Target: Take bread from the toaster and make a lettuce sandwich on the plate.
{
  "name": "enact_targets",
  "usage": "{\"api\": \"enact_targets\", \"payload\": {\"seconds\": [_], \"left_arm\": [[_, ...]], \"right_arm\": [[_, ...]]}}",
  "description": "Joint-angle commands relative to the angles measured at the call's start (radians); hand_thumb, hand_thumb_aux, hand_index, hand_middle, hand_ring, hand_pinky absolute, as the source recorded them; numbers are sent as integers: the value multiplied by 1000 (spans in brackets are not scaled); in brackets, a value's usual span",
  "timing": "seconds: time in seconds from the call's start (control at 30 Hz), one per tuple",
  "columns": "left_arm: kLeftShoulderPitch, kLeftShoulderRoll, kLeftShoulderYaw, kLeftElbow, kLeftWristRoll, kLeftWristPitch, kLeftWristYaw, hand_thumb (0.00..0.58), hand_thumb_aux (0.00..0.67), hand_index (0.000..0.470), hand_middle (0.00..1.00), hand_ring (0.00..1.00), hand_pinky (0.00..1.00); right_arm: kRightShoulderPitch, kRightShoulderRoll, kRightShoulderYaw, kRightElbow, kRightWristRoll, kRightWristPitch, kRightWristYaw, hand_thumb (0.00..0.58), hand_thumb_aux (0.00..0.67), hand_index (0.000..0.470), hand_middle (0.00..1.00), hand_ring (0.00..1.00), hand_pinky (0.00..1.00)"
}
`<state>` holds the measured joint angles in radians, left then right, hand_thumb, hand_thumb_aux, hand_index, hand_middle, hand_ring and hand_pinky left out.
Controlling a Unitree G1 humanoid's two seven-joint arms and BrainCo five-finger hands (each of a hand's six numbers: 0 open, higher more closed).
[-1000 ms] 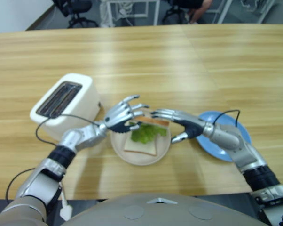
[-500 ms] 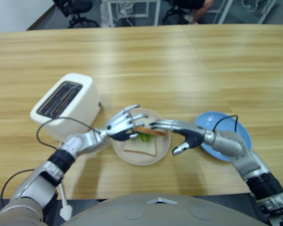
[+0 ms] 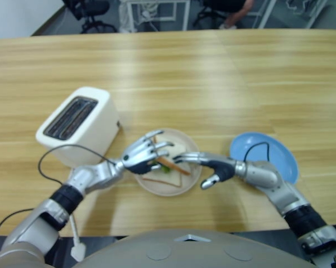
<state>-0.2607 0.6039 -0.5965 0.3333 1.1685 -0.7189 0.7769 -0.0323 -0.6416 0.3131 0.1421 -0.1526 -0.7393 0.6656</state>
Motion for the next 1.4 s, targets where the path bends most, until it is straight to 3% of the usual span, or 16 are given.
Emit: {"api": "enact_targets", "payload": {"seconds": [0.03, 0.13, 0.17, 0.2, 0.23, 0.67, 1.0, 1.4], "left_arm": [[0, 4, 19, -37, -23, 6, -9, 580, 670, 460, 1000, 1000, 1000], [5, -4, 39, -36, -73, -6, -37, 578, 633, 435, 1000, 1000, 1000], [8, -4, 52, -42, -111, -20, -57, 0, 0, 0, 553, 553, 553], [10, -4, 66, -45, -154, -32, -80, 0, 0, 0, 235, 235, 235], [13, -3, 81, -51, -184, -32, -103, 0, 0, 0, 0, 0, 0], [78, 93, 301, -253, -374, -51, -318, 0, 0, 0, 0, 0, 0], [80, 77, 401, -252, -448, -71, -387, 0, 0, 0, 0, 0, 0], [95, 42, 494, -212, -666, -115, -463, 0, 0, 0, 0, 0, 0]], "right_arm": [[1, -1, 37, 43, -29, 8, 30, 0, 0, 0, 0, 0, 0], [-1, -2, 56, 49, -35, 7, 44, 0, 0, 0, 0, 0, 0], [0, -3, 61, 52, -41, 8, 46, 0, 0, 0, 0, 0, 0], [-2, -5, 64, 59, -49, 7, 47, 0, 0, 0, 0, 0, 0], [-3, -7, 67, 65, -58, 5, 46, 0, 0, 0, 0, 0, 0], [-25, -13, 87, 128, -106, -12, 28, 0, 0, 0, 0, 0, 0], [-23, -13, 65, 99, -106, -30, -12, 0, 0, 0, 0, 0, 0], [-11, 19, -252, -161, 368, -51, -152, 0, 0, 0, 0, 0, 0]]}}
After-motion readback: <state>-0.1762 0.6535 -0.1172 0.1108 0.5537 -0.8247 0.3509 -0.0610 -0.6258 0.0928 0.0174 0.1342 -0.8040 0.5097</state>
